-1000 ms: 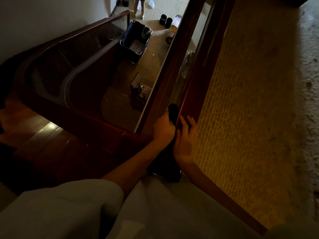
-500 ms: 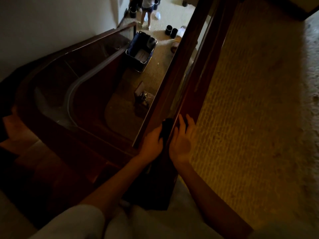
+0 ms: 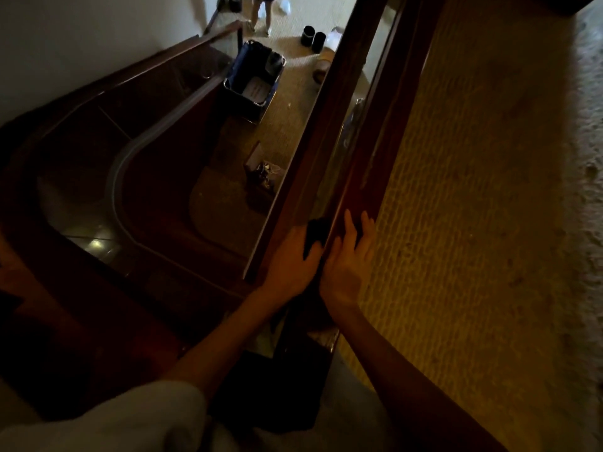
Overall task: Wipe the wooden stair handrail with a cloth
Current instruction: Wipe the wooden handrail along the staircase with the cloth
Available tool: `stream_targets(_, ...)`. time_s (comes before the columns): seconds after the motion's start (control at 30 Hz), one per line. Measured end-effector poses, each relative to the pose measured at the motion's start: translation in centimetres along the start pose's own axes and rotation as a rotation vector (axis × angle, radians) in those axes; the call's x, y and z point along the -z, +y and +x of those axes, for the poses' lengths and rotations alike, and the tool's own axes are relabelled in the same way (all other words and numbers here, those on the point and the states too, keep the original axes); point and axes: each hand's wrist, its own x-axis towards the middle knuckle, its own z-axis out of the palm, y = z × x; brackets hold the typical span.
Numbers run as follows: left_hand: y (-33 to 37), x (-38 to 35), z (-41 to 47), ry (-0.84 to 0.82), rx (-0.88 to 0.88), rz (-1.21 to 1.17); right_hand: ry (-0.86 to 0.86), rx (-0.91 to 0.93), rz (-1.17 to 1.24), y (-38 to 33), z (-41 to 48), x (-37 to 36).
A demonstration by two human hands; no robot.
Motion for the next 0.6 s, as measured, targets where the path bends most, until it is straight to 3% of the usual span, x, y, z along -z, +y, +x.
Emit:
stream_targets(0.13, 0.9, 1.2, 3.9, 0.015, 0.025, 0.099, 0.002, -0.016, 0.002, -0.2, 0.0, 0.3)
stream_targets(0.23, 0.0, 2.3, 5.1, 0.148, -0.017, -0.030, -0.014, -0.004, 0.025, -0.2, 0.0, 0.3)
stream_targets(0.37, 0.4, 1.6, 7.3, 0.250, 0.068, -0.199, -0.030, -0.025, 0.038, 0.0, 0.0, 0.2)
stream_targets(0.53, 2.0, 0.5, 8.8, 0.206, 0.073, -0.160, -0.030, -0.002, 0.033, 0.1, 0.1, 0.2)
stream_targets(0.6, 1.1, 1.8, 7.4, 0.087, 0.058, -0.099, -0.015, 0.004, 0.014, 0.1, 0.1, 0.2)
